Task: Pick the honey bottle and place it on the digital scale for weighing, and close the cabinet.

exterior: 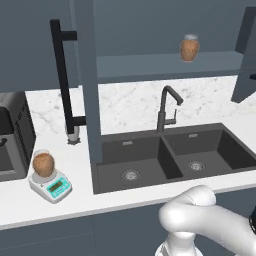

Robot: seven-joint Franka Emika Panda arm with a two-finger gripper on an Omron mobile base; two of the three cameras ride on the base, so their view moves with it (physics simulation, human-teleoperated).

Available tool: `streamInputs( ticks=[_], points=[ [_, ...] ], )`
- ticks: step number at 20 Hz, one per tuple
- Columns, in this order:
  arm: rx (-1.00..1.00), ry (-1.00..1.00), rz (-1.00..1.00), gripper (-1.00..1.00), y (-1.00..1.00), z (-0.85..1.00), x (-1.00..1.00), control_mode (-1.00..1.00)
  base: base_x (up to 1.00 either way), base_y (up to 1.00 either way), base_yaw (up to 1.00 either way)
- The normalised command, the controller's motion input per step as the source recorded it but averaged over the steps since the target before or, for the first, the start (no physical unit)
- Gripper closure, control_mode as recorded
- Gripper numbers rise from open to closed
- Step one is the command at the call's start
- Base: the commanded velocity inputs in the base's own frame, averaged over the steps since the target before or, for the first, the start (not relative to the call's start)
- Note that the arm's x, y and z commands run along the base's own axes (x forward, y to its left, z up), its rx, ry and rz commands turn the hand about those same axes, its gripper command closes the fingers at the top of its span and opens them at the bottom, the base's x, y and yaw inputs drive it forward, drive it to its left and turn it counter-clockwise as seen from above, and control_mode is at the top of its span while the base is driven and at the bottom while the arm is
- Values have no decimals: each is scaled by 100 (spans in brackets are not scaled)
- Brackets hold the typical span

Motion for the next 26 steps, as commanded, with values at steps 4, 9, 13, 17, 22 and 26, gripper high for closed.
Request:
streamInputs(
  ticks=[4,9,13,17,22,26],
  points=[
    [0,0,0,-100,33,-21,83,-100,0,0,0],
    [0,0,0,-100,54,-34,84,-100,0,0,0],
    [0,2,0,-100,51,-12,71,-100,0,0,0],
    [0,1,0,-100,41,-8,74,-100,0,0,0],
    [0,1,0,-100,35,-8,77,-100,0,0,0],
    [0,0,0,-100,28,-18,85,-100,0,0,0]
  ],
)
